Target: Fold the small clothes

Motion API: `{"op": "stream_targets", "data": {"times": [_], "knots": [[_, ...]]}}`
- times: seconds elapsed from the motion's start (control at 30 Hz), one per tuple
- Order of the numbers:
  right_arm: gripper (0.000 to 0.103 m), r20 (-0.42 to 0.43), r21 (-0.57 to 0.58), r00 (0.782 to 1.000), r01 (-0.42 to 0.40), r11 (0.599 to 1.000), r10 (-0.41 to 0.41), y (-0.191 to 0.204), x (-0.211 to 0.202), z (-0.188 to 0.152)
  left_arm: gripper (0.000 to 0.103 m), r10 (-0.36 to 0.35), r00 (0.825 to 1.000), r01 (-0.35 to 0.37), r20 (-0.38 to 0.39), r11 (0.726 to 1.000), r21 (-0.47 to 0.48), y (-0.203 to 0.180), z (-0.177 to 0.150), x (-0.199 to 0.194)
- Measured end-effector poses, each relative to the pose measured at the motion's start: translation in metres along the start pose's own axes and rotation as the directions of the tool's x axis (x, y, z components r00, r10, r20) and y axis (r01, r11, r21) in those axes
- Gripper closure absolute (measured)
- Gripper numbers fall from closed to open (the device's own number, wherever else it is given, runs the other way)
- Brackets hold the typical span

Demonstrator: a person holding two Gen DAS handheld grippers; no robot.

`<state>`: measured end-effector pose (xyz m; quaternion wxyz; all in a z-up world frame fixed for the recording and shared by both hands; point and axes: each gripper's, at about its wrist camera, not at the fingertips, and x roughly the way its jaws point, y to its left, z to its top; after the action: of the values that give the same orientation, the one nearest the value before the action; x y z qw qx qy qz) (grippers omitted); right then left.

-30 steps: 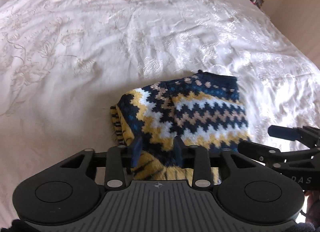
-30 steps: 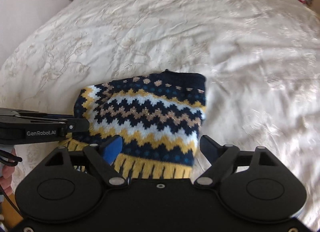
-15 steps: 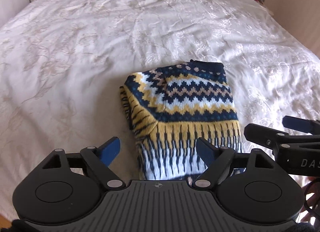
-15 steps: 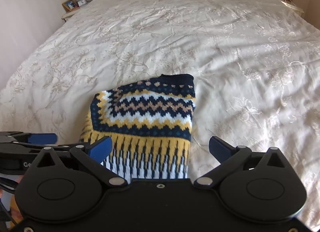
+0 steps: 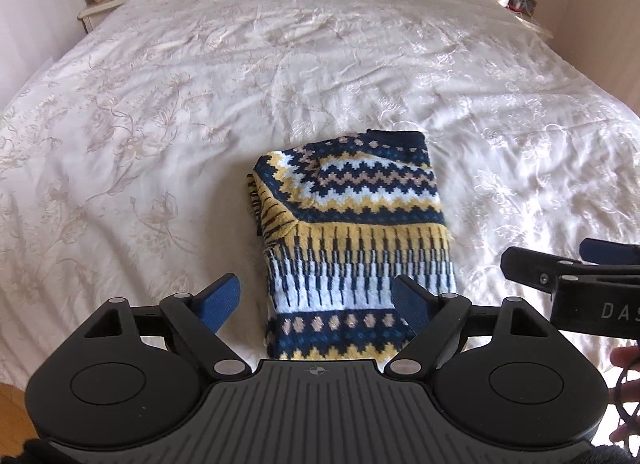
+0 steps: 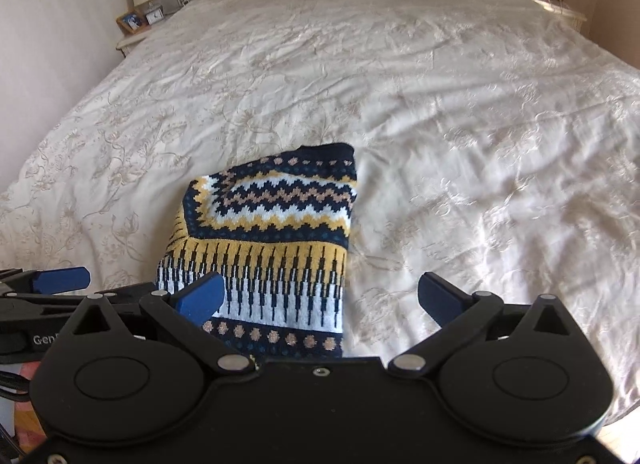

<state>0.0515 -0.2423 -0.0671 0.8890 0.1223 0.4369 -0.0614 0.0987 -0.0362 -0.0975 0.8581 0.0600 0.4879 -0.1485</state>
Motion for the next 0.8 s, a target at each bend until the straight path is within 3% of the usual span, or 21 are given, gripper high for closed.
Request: {"op": "stream_targets", "data": {"times": [0.47, 0.6, 0.8], "knots": [[0.0, 0.068, 0.001, 0.997, -0.023, 1.0, 0.023, -0.009, -0.039, -0.009, 0.02, 0.045, 0.999, -0.044, 0.031, 0.999, -0.024, -0.023, -0.012, -0.04], [0.0, 0.084, 0.005, 0.996, -0.023, 1.0, 0.022, -0.01, -0.046, -0.012, 0.02, 0.12, 0.992, -0.12, 0.031, 0.993, -0.011, -0.029, -0.011, -0.047], [0.0, 0.097, -0.002, 0.995, -0.019, 1.0, 0.02, -0.01, -0.054, -0.015, 0.02, 0.063, 0.997, -0.06, 0.053, 0.997, -0.052, -0.027, -0.015, -0.058]]}}
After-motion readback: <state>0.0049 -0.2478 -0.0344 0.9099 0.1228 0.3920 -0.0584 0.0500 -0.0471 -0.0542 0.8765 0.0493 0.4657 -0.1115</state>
